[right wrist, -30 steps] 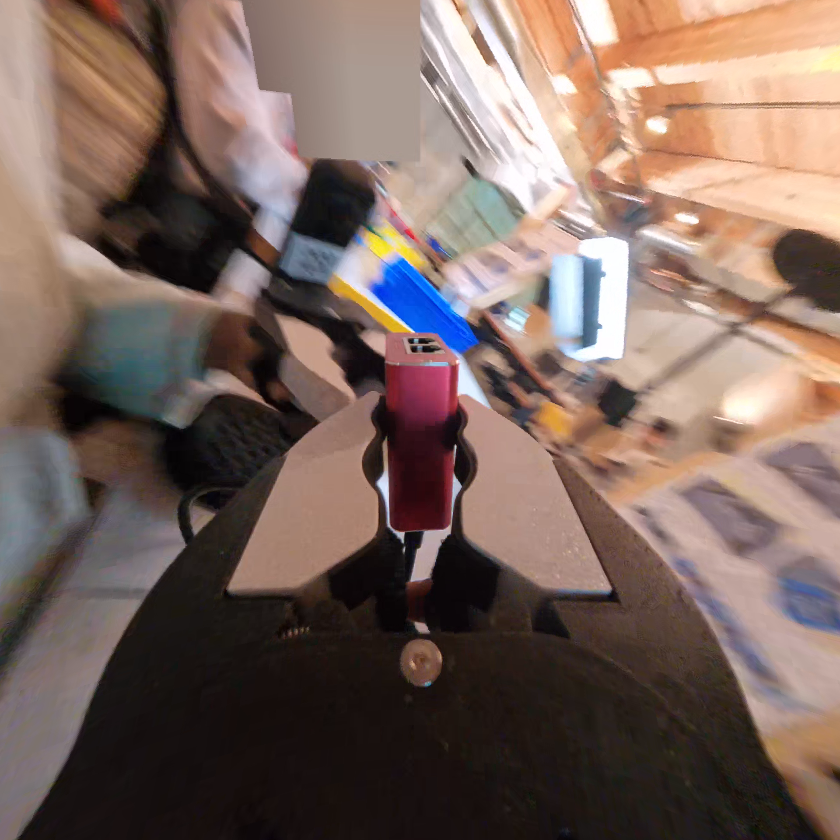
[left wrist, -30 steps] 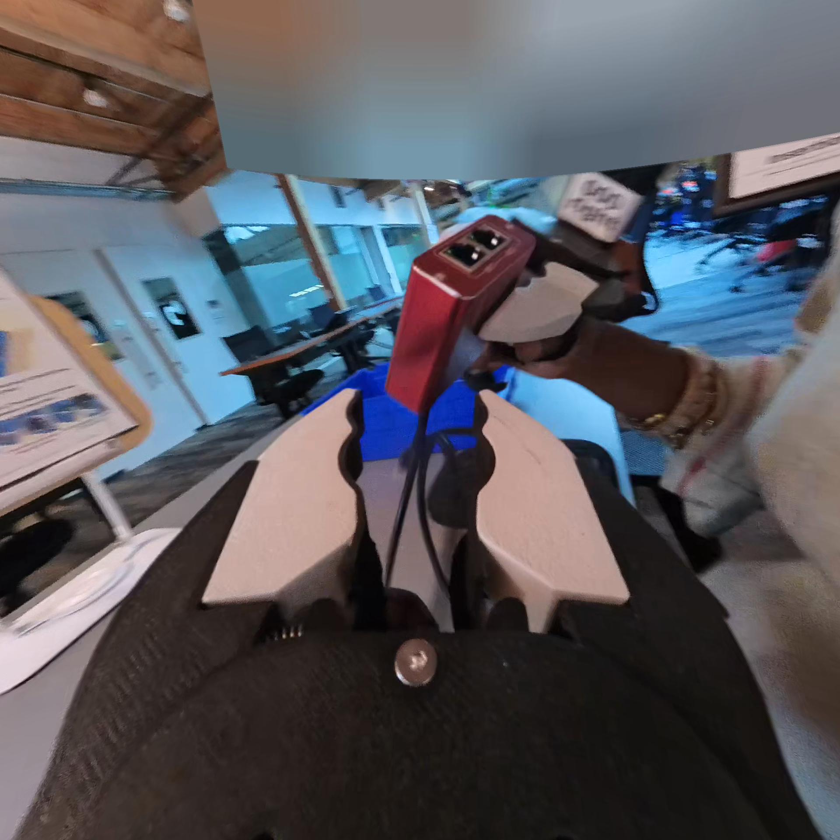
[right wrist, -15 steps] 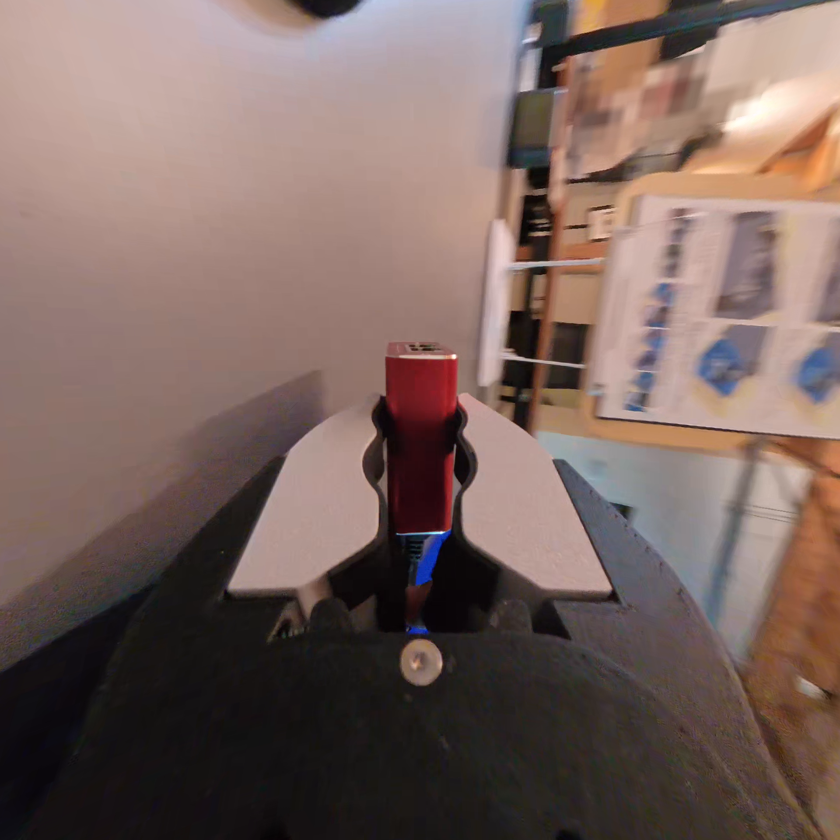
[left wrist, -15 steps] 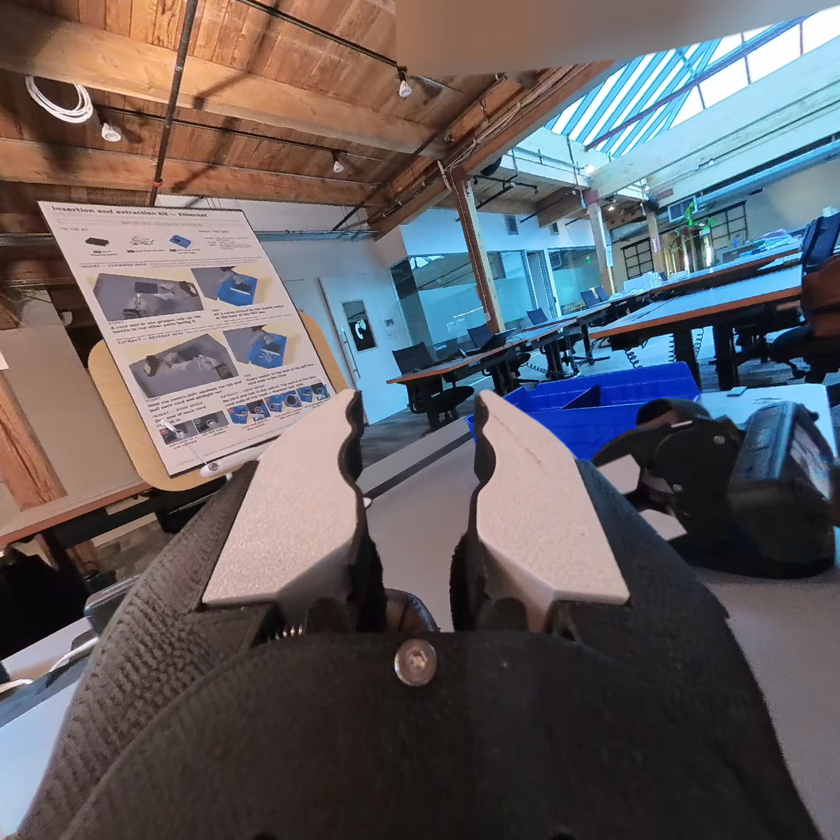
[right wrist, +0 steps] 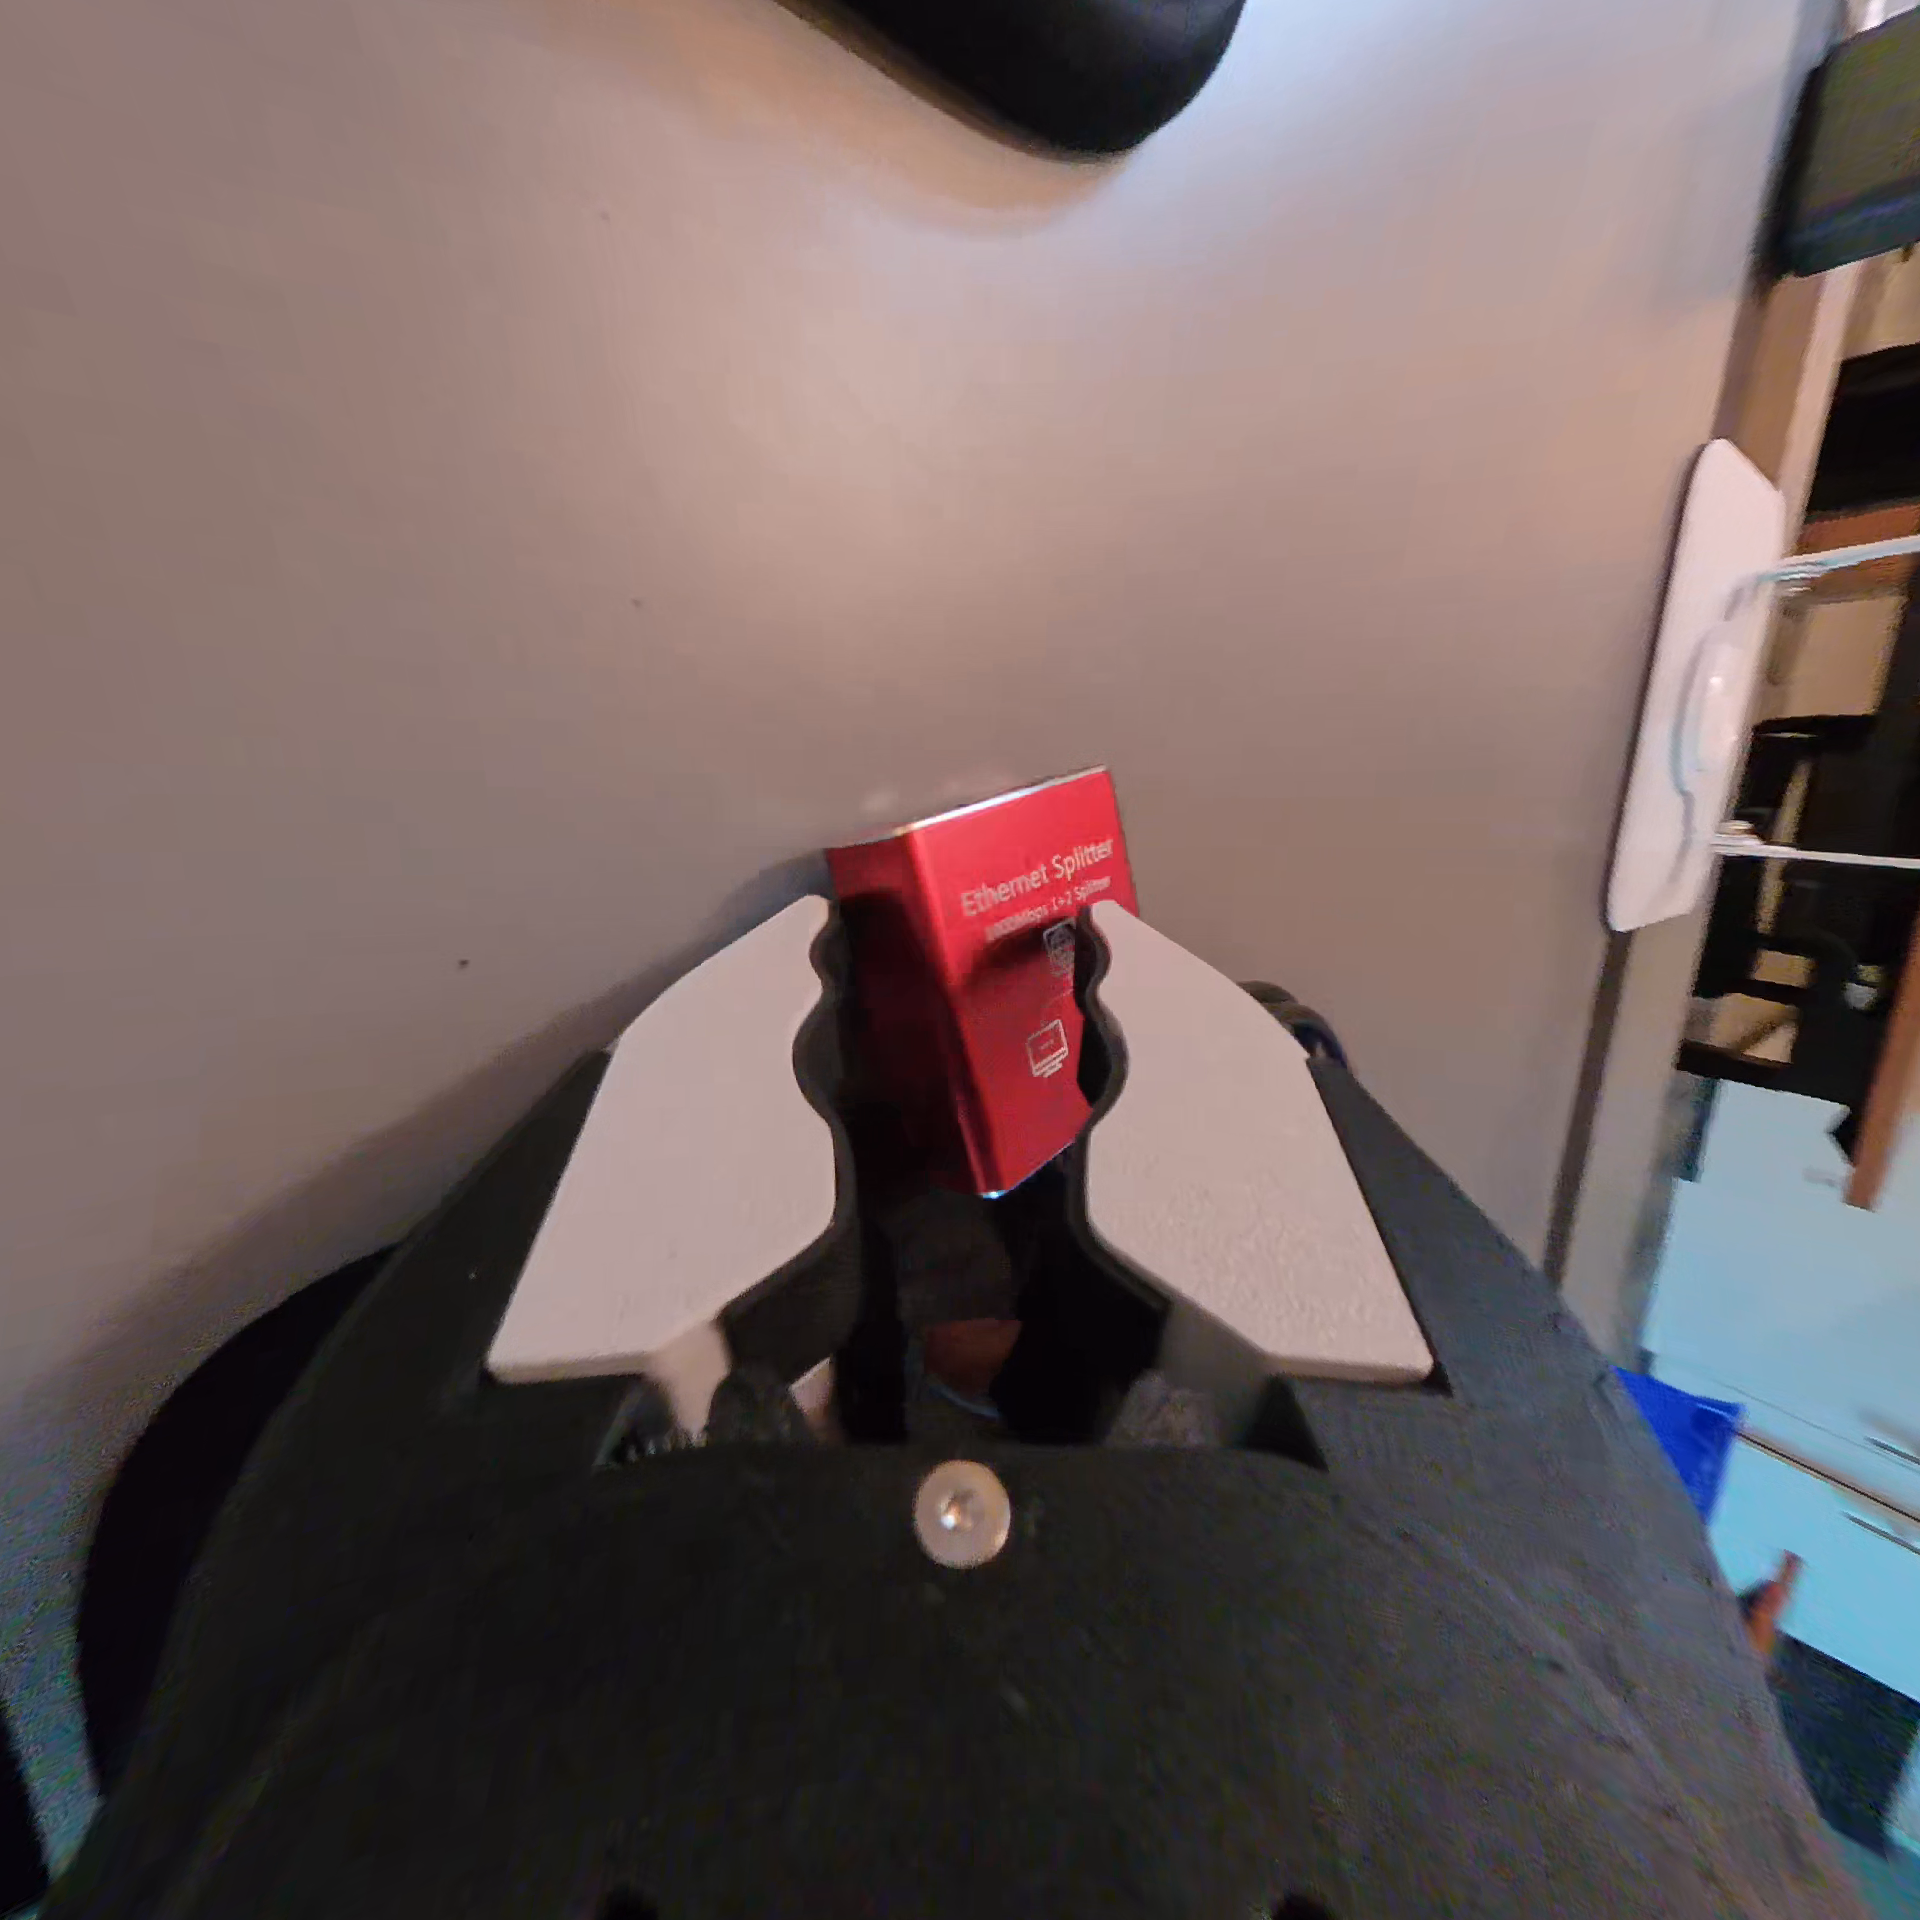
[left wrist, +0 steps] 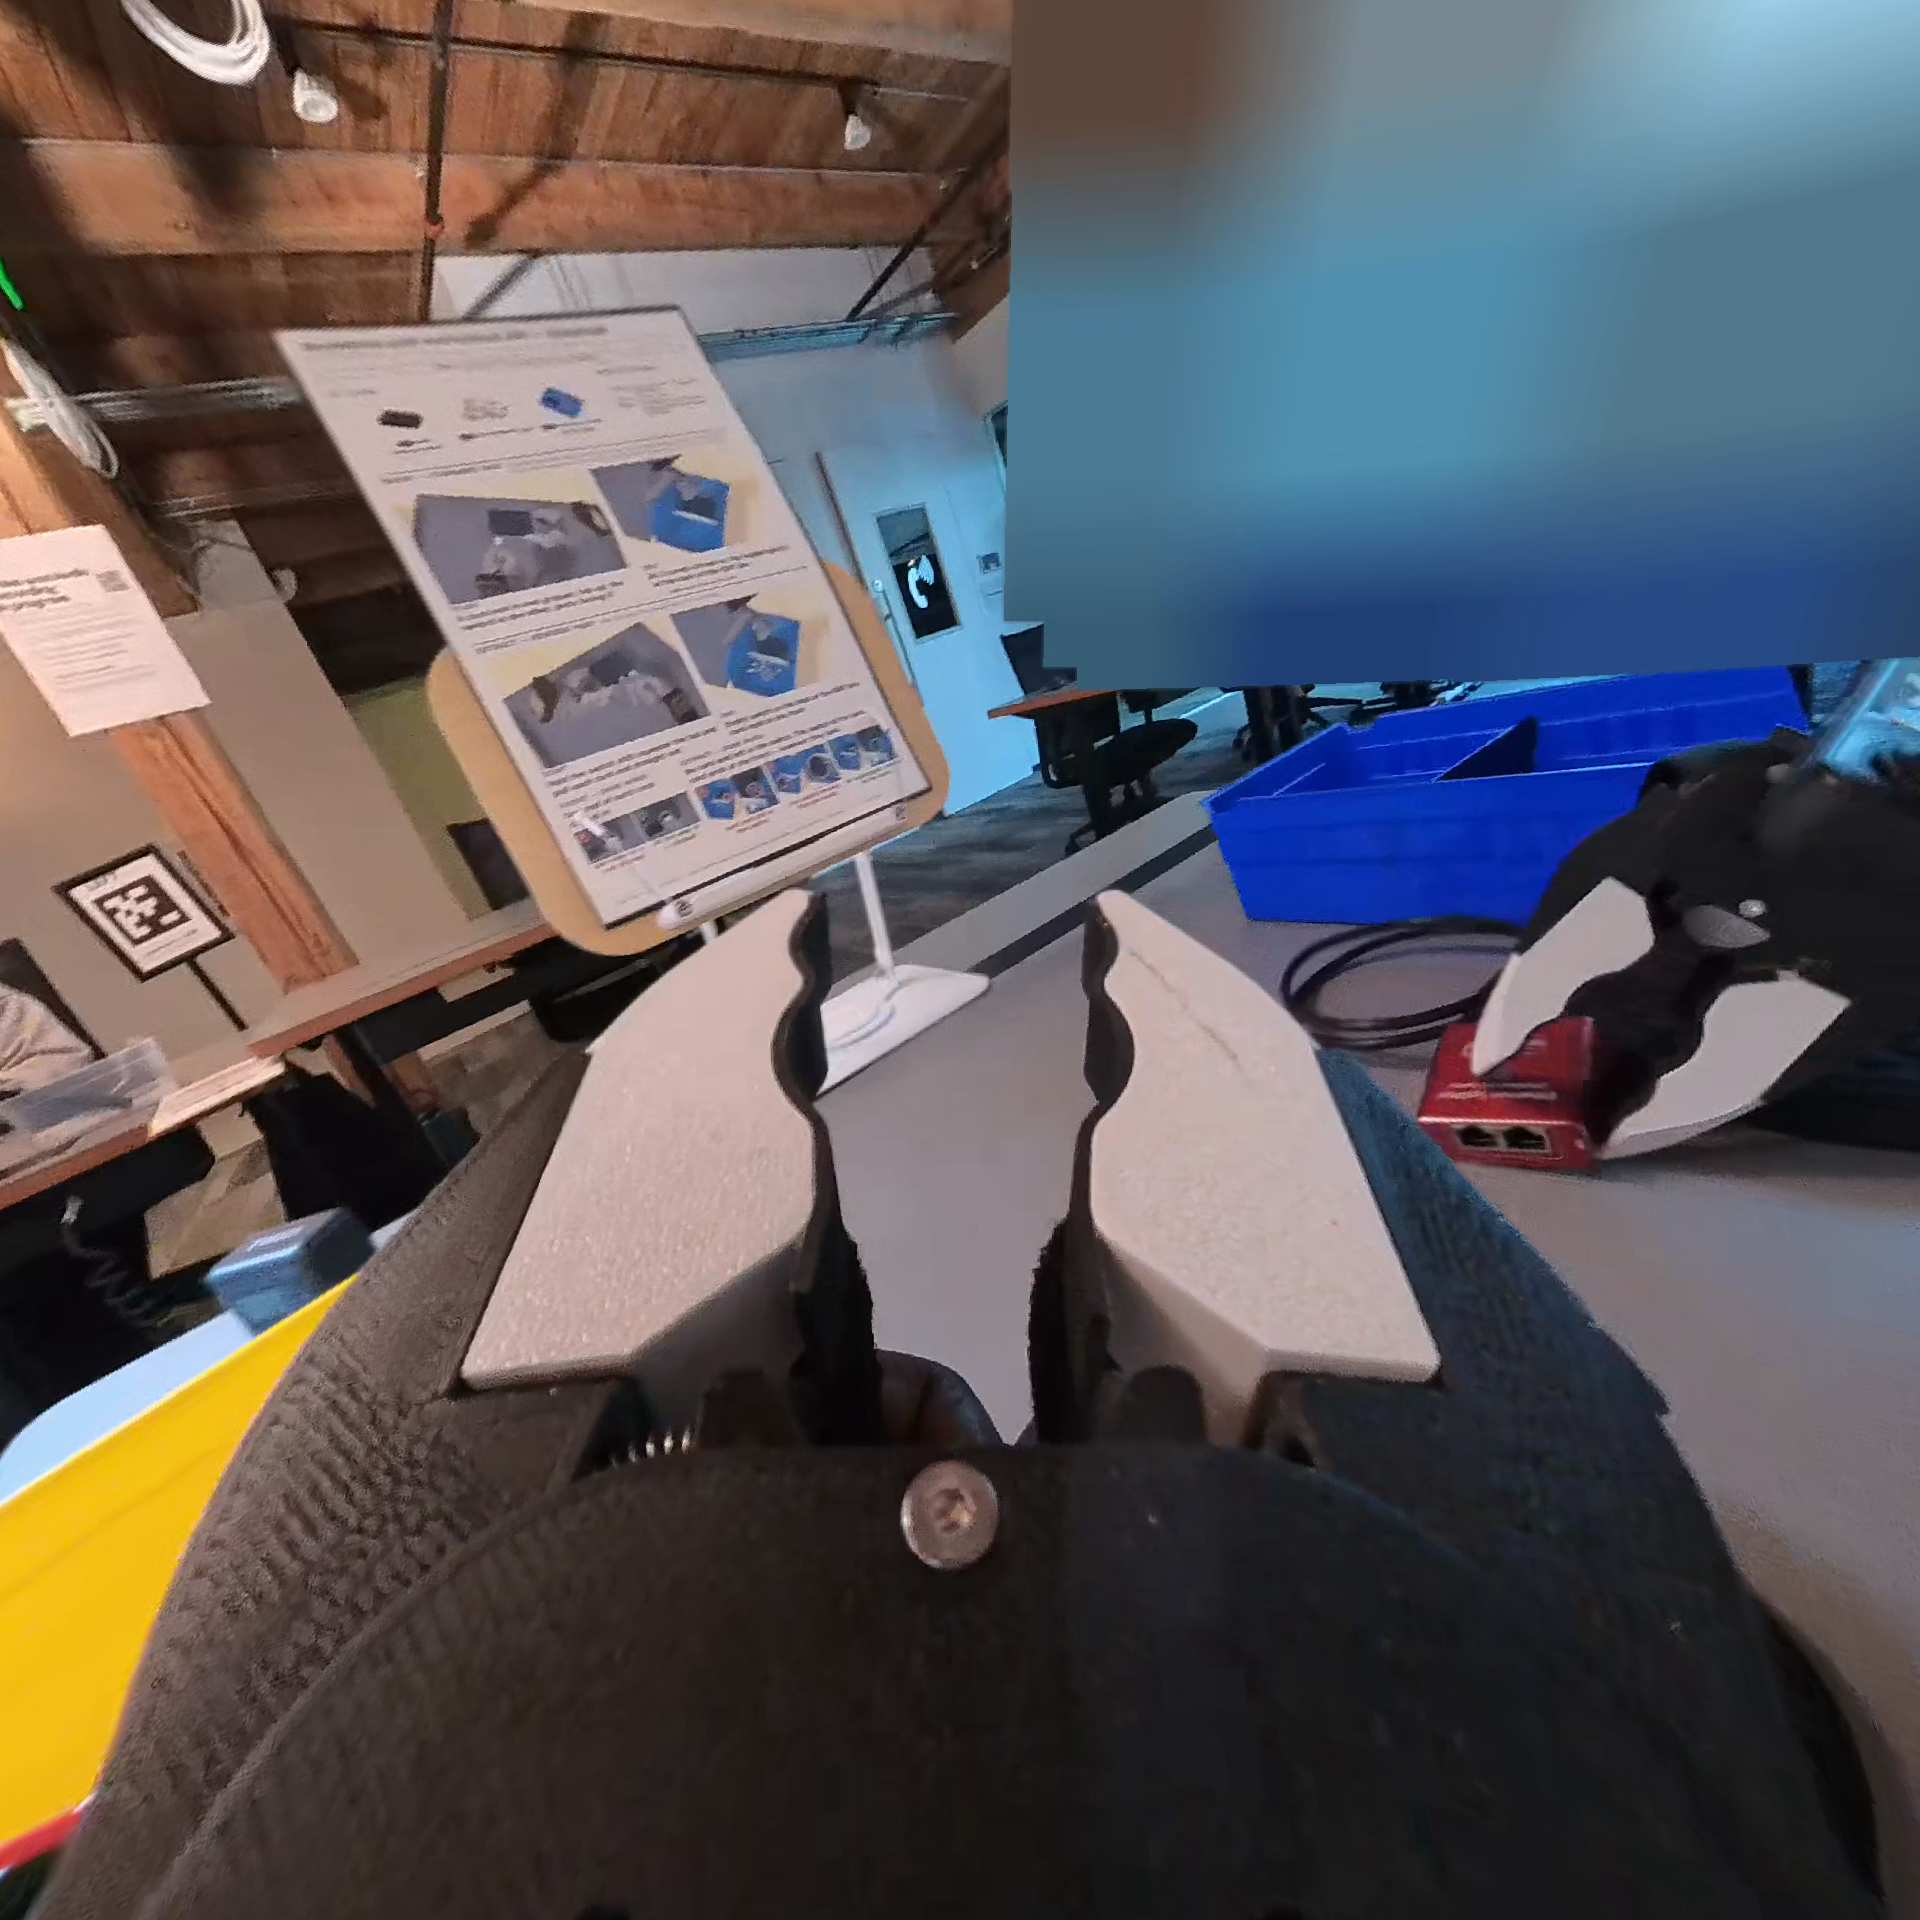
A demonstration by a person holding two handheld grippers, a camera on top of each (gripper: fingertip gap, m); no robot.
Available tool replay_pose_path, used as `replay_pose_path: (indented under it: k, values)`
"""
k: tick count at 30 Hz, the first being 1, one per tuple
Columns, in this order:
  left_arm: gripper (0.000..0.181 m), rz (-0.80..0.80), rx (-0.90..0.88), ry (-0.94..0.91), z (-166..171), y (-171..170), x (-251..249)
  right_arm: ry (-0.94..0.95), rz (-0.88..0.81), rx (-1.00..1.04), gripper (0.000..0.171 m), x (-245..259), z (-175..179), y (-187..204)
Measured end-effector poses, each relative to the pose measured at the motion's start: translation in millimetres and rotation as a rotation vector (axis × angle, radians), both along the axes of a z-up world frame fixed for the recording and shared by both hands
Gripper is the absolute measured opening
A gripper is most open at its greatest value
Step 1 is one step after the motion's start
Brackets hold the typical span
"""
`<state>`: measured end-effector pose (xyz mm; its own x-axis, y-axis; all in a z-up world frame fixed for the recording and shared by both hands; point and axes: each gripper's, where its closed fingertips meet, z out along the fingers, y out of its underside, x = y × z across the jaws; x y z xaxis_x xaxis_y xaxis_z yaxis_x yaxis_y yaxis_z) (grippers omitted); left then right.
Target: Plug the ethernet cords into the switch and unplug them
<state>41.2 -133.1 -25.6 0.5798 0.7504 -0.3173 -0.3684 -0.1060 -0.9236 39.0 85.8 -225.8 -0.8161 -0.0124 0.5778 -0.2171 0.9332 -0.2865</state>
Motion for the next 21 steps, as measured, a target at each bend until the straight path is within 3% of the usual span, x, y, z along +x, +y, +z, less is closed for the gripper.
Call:
replay_pose_path:
  k: [4, 7, 9, 12, 18, 21]
  values:
    - [0.047, 0.149, -0.036, -0.063, 0, -41, -4, -0.095, 0.025, -0.079, 0.045, 11, 0, -4]
    - [0.044, 0.493, 0.003, -0.117, 4, -111, -12, -0.165, 0.062, -0.172, 0.049, 22, 7, -8]
    - [0.042, 0.639, 0.057, -0.158, 4, -152, -8, -0.182, 0.091, -0.254, 0.051, 26, 18, -11]
    - [0.040, 0.717, 0.052, -0.257, -12, -184, -5, -0.179, 0.120, -0.354, 0.052, 30, 34, -11]
    - [0.041, 0.832, -0.245, -0.571, -86, -216, -26, -0.131, 0.155, -0.452, 0.052, 33, 60, -6]
    - [0.031, 0.918, -0.286, -0.639, -99, -247, -42, -0.099, 0.176, -0.471, 0.051, 36, 69, -6]
